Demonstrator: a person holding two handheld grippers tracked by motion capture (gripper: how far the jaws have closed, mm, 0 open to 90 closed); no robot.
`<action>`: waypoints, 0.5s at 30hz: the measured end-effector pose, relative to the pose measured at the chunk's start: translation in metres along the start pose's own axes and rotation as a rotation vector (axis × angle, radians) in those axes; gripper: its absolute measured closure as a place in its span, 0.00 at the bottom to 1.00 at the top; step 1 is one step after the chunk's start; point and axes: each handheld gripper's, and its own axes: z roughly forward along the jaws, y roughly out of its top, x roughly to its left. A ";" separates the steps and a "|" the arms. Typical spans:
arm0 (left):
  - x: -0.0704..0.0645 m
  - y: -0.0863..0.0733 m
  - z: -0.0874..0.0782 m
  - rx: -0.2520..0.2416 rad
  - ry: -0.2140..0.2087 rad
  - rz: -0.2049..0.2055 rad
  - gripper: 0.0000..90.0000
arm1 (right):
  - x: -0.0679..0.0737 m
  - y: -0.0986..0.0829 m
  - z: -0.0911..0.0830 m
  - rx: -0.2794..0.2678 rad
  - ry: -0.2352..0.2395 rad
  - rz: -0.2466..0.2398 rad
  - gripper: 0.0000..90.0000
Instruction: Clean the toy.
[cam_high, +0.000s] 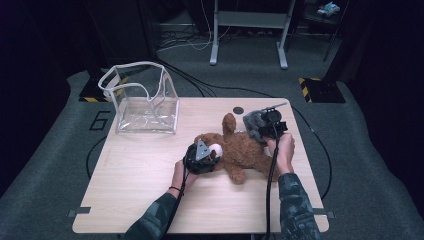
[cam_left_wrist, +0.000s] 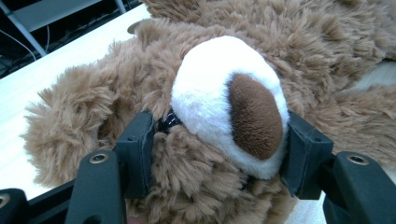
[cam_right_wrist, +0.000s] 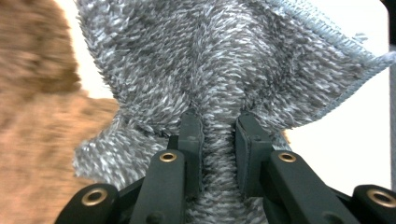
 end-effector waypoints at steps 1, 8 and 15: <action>0.000 0.000 0.000 -0.001 0.000 0.000 0.42 | -0.005 -0.002 0.001 0.002 0.002 0.016 0.83; 0.000 0.000 0.000 0.002 -0.002 -0.001 0.42 | -0.024 -0.014 0.006 0.028 -0.033 0.080 0.83; 0.000 0.000 0.001 -0.005 0.001 -0.010 0.42 | -0.034 -0.017 -0.013 -0.055 -0.009 0.097 0.83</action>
